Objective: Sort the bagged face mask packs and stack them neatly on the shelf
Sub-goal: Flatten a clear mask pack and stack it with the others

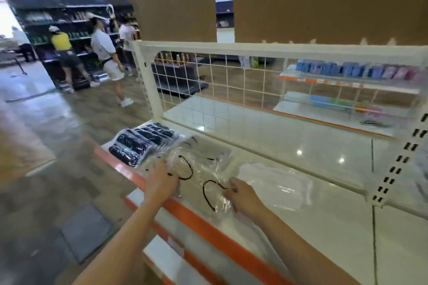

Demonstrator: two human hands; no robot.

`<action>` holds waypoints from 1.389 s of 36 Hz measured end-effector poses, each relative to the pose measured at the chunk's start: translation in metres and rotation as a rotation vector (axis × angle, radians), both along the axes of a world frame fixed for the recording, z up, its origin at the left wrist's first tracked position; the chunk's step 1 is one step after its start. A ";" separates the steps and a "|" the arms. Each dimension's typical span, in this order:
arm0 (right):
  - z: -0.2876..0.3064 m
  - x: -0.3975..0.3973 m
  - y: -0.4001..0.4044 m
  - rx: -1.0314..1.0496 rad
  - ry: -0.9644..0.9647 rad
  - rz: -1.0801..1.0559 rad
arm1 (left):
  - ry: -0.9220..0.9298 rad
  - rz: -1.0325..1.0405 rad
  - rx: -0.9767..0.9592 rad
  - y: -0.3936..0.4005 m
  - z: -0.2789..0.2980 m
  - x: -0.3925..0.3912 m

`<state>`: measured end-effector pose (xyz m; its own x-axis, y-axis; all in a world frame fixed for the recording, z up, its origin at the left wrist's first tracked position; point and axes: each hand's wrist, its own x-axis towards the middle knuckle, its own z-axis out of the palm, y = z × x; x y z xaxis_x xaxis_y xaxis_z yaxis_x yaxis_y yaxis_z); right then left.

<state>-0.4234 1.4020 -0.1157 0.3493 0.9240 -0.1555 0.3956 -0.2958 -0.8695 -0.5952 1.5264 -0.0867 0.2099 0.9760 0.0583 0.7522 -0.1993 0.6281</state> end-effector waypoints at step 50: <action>0.036 0.074 -0.072 -0.367 -0.882 -0.093 | 0.696 -0.852 0.384 -0.085 -0.006 0.160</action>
<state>-0.3492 1.3301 -0.0794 0.5482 0.8329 -0.0758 0.8247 -0.5534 -0.1168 -0.4357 1.4417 -0.0932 0.8923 0.4466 -0.0663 0.4415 -0.8938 -0.0794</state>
